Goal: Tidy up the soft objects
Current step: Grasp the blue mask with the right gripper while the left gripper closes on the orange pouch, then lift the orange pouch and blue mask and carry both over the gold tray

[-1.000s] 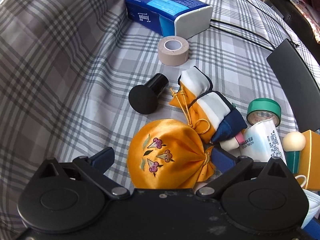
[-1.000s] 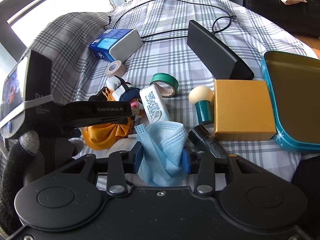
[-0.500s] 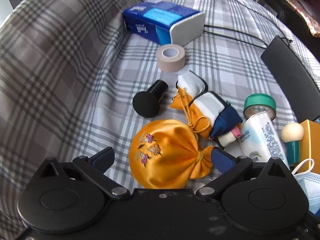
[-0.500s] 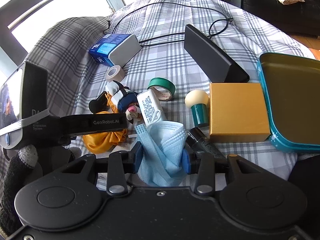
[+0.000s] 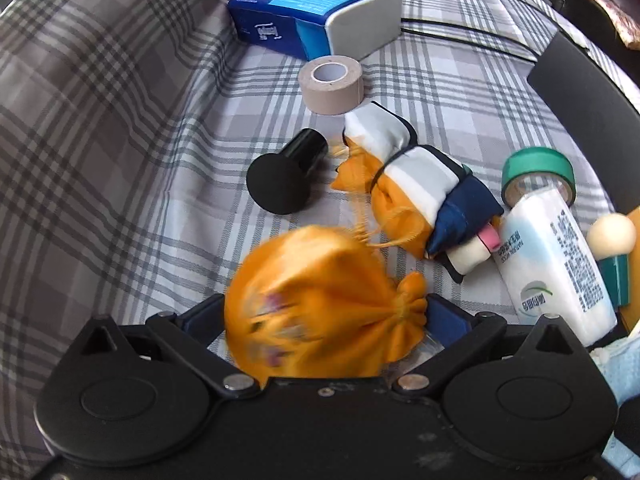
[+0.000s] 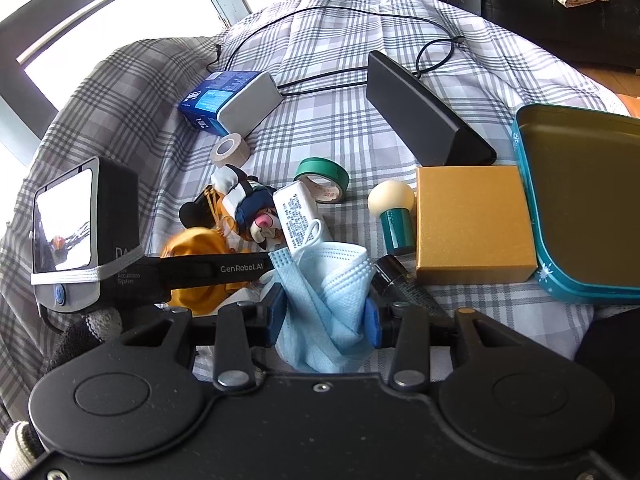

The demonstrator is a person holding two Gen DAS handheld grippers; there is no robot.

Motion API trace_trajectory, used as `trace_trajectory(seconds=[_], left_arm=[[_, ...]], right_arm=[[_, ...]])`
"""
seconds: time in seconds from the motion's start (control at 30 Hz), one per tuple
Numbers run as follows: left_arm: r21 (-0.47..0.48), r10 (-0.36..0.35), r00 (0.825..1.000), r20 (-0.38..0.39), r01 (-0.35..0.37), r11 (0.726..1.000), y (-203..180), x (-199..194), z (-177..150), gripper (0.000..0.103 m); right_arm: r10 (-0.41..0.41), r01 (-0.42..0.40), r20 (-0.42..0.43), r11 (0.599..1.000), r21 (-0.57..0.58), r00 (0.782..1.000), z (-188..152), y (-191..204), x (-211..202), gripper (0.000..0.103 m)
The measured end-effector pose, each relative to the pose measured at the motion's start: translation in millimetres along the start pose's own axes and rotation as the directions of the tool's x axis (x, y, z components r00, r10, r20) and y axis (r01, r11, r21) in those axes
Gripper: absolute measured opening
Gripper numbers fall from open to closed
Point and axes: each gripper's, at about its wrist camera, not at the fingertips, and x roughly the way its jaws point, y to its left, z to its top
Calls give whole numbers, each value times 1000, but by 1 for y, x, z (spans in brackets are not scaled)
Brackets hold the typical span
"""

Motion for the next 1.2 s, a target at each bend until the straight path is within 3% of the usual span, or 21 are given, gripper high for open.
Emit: trace_trajectory(seconds=[0.3,0.73,0.87,0.97,1.0,1.17,1.2], left_arm=[[-51,-39,999,-7,39,998,22,-9,0,79],[-26,-38,998,45,39,999,20,-32,-4,67],[-9,-59,998,30,59,998,17,-33,-7,71],[20,-35,998,45,34,999,13,-33,-10,97],[25,-16,998,61,14,1000,12,-33,-9,101],[20,4,999,46,-5,1000,10,-20,-1,102],[17,7,999,38,-7,1000,10,-18,0,98]], right_arm=[[5,-6,16,1000,7,1000,3,-2,-5,42],[10,-10,48,1000,7,999,5,-6,-14,42],[13,-14,51,1000,13,999,6,-8,-16,42],[18,-19,52,1000,17,999,6,-9,-17,42],[19,-20,51,1000,17,999,6,-9,-17,42],[25,-25,46,1000,12,999,4,-9,-17,42],[25,-26,47,1000,13,999,4,-9,-17,42]])
